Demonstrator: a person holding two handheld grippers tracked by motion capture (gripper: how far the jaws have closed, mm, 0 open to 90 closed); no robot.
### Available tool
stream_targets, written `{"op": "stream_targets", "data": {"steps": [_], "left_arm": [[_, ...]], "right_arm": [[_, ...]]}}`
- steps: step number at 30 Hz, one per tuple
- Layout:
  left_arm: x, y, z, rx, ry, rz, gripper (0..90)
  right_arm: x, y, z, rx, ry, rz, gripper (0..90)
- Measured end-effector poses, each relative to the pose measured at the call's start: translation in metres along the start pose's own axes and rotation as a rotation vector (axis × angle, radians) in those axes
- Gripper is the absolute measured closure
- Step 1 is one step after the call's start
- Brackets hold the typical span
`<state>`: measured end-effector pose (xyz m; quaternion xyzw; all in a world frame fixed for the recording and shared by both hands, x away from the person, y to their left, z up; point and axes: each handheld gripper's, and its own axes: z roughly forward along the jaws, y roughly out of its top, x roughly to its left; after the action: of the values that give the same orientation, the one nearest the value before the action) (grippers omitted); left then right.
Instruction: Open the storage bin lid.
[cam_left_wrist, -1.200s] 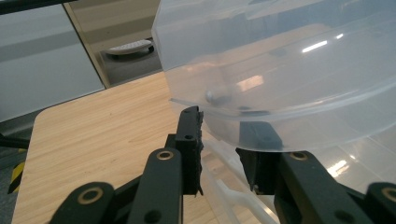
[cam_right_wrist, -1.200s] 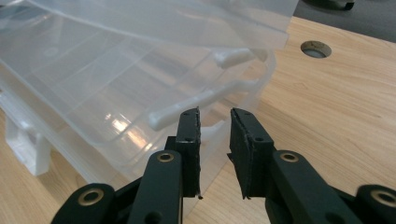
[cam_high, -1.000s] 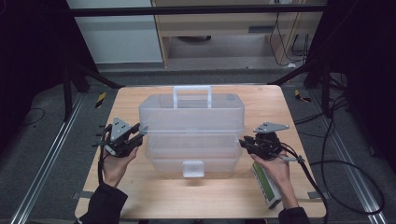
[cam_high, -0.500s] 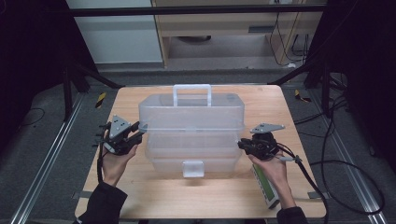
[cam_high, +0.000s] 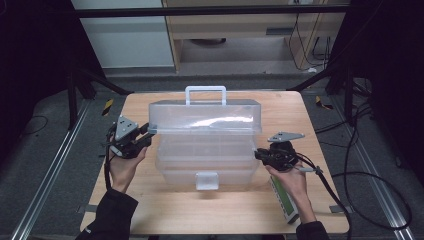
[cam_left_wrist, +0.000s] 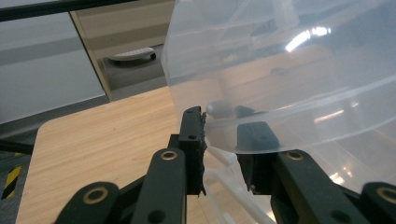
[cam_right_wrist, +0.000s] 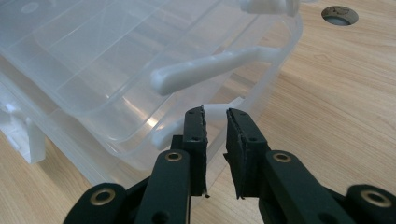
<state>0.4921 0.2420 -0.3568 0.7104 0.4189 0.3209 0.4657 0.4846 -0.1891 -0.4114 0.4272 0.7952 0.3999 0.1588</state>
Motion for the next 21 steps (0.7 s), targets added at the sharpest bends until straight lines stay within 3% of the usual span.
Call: {"op": "stream_targets", "data": {"steps": [9, 14, 16, 21], "left_arm": [[0.005, 0.015, 0.008, -0.024, 0.021, -0.027, 73.8], [0.005, 0.020, 0.011, -0.009, 0.026, -0.046, 75.0], [0.007, 0.022, 0.013, -0.022, 0.034, -0.025, 75.2], [0.008, 0.027, 0.017, -0.022, 0.042, -0.027, 76.1]], "right_arm": [[0.000, 0.000, 0.000, 0.002, -0.001, 0.004, 78.3], [0.000, 0.000, 0.000, 0.003, -0.001, 0.007, 78.2], [0.000, 0.000, 0.000, 0.002, -0.001, 0.006, 78.3], [0.000, 0.000, 0.000, 0.002, -0.001, 0.006, 78.3]]}}
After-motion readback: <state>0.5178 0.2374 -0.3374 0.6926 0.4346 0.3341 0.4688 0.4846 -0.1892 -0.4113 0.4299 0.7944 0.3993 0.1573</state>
